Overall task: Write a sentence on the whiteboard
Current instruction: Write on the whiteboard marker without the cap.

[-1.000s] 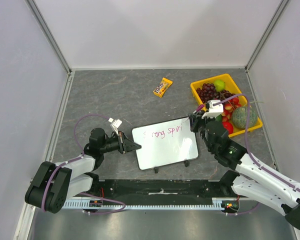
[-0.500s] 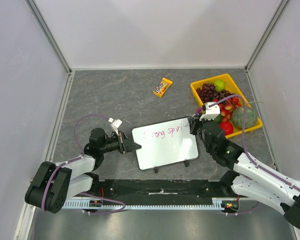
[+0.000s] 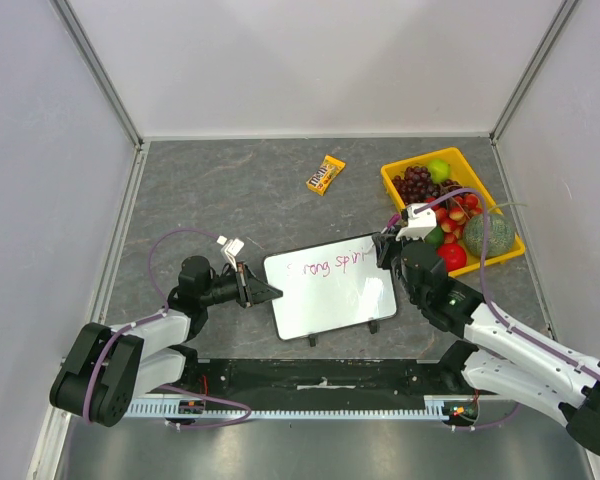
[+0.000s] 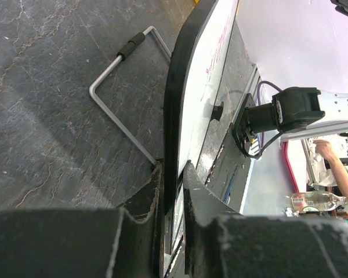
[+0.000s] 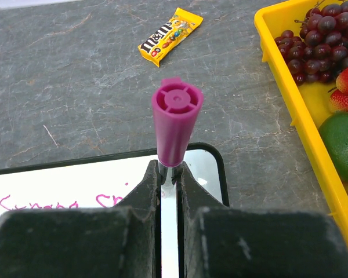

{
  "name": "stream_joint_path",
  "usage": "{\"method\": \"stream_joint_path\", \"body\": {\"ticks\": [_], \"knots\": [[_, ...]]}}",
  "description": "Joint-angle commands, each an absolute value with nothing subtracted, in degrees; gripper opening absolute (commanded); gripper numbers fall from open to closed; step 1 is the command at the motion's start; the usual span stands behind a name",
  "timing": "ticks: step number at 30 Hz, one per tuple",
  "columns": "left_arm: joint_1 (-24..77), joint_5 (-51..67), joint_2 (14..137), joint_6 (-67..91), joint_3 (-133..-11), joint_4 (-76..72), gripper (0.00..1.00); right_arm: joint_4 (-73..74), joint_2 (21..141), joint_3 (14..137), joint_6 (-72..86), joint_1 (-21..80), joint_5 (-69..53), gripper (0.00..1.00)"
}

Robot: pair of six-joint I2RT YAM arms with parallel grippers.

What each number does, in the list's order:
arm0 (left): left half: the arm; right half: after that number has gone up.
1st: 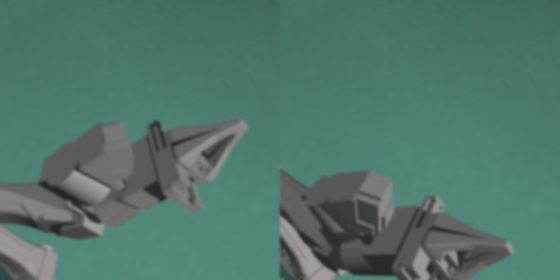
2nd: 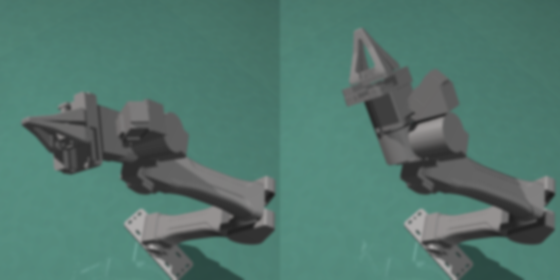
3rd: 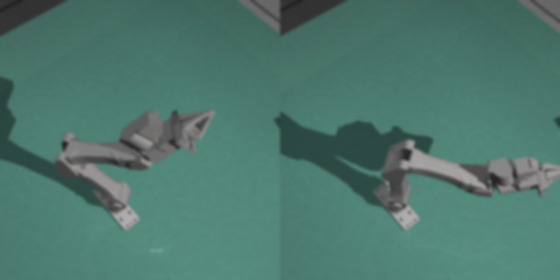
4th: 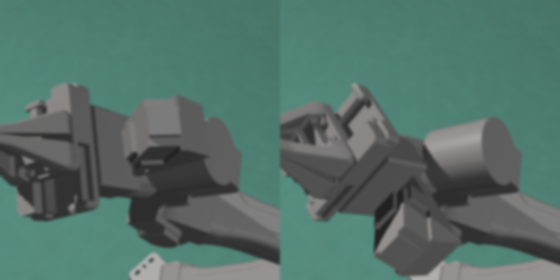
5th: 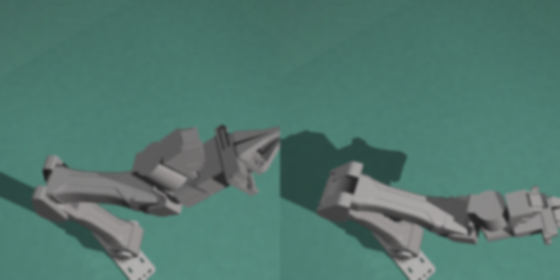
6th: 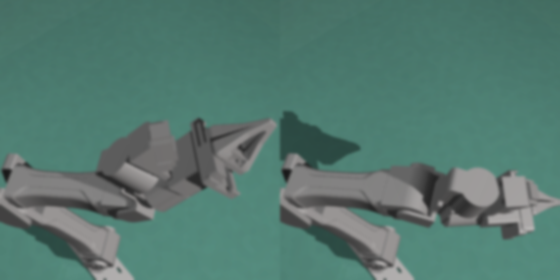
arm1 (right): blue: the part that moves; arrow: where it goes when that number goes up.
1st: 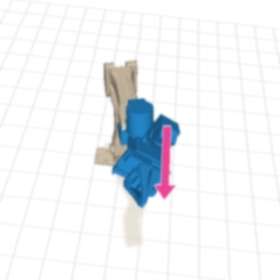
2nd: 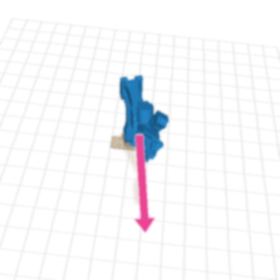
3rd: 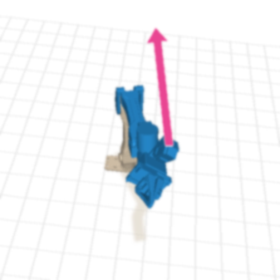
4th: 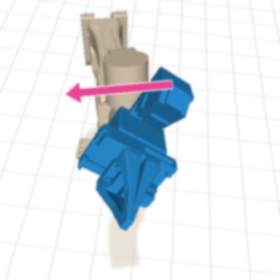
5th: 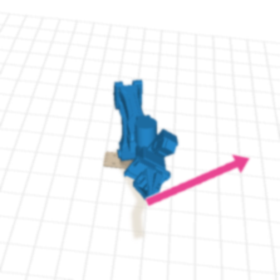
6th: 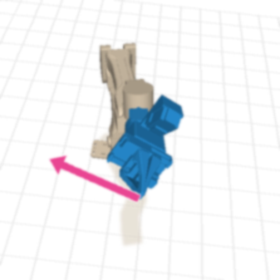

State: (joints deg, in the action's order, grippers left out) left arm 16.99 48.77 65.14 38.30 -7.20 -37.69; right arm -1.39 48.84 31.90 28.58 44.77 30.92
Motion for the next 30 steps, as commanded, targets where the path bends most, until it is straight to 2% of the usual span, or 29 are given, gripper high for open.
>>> {"method": "stream_joint_path", "body": {"ticks": [1, 14, 30], "knots": [[16.8, 45.3, 65.7, 35.9, -6.9, -34.2, 0.02, -1.2, 48.6, 31.6, 28.8, 44.5, 32.5, 0.00], [16.8, 45.2, 65.7, 35.8, -6.9, -34.2, 0.02, 3.2, 47.2, 32.2, 28.6, 43.9, 35.9, 0.00], [16.8, 45.1, 65.8, 35.8, -6.9, -34.2, 0.02, 2.2, 46.5, 36.7, 28.1, 43.8, 33.0, 0.00]]}}
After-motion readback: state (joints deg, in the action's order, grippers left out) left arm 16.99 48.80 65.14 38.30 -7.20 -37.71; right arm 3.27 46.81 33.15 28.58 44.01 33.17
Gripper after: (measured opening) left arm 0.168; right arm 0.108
